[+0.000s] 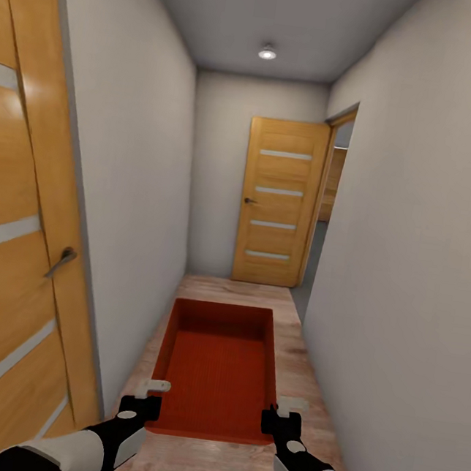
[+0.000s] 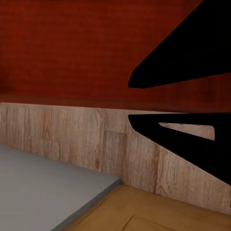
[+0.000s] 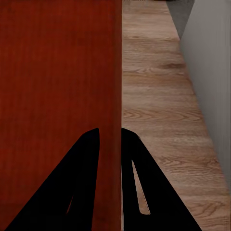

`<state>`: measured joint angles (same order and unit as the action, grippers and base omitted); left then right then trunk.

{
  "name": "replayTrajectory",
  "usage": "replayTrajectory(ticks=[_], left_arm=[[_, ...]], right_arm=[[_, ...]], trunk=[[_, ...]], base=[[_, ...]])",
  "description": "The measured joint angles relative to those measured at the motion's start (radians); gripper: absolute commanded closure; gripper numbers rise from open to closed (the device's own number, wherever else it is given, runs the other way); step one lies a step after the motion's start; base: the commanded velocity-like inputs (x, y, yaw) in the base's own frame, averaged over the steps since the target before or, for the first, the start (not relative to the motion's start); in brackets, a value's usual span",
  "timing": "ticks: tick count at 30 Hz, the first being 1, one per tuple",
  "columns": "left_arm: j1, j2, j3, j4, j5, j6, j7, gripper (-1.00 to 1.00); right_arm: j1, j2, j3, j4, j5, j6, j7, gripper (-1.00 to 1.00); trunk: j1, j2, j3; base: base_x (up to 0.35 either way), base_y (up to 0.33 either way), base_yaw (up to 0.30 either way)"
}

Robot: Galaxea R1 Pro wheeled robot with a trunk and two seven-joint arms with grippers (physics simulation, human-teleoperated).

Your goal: Move the two storage containers from the living room to the garage. In the garage, place one container on the floor and stack the other container on top of it (either order is fine).

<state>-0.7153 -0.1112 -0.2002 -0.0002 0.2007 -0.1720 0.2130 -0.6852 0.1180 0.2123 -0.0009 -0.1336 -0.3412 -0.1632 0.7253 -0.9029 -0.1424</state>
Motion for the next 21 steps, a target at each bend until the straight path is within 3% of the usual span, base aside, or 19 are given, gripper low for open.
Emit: replayTrajectory(ticks=[21], left_arm=[[0.000,0.000,0.000,0.000,0.000,0.000,0.000,1.00]], right_arm=[[0.000,0.000,0.000,0.000,0.000,0.000,0.000,1.00]], trunk=[[0.000,0.000,0.000]], base=[[0.307,-0.095,0.000]])
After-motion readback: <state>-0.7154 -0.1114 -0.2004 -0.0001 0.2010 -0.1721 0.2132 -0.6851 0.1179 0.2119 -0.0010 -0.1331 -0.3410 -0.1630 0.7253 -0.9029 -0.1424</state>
